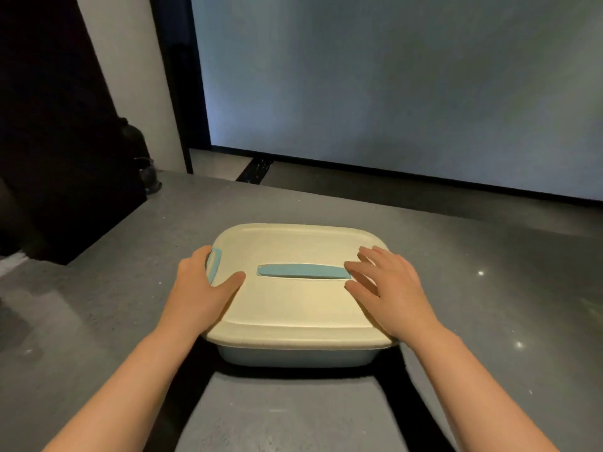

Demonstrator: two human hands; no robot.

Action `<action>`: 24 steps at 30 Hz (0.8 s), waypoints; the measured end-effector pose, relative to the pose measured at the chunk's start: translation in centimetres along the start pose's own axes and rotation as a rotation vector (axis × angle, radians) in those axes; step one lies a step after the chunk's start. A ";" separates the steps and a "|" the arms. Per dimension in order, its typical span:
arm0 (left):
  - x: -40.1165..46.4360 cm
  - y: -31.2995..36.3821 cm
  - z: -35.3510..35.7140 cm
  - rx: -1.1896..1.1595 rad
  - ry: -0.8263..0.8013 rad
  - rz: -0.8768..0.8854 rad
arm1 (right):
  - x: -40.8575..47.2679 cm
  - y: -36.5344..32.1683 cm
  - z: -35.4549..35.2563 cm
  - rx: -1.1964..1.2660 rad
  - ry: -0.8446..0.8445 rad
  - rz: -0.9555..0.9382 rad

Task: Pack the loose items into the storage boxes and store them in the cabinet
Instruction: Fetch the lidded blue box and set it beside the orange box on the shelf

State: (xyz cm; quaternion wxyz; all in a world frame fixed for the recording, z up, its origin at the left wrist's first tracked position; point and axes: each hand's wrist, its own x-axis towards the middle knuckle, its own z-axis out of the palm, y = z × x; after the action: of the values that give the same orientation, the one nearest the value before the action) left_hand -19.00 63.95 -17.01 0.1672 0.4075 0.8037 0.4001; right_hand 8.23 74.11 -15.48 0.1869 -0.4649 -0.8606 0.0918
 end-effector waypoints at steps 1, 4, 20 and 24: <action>0.1 0.0 0.2 0.003 -0.005 -0.003 | -0.4 0.9 -0.2 0.074 -0.010 0.077; 0.2 0.0 0.4 -0.025 -0.026 -0.022 | -1.1 1.8 0.0 0.473 -0.029 0.299; -11.1 -2.8 -4.4 -0.205 0.234 -0.269 | -2.9 -0.8 0.3 0.513 -0.201 0.131; -19.1 -6.1 -8.5 -0.156 0.458 -0.366 | -3.8 -6.9 1.7 0.472 -0.304 -0.076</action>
State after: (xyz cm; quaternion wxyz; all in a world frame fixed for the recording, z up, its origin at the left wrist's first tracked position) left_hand -15.51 42.42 -17.51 0.0816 0.1408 0.8475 0.5052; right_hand 4.09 67.18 -15.63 0.1620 -0.3569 -0.8503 0.3512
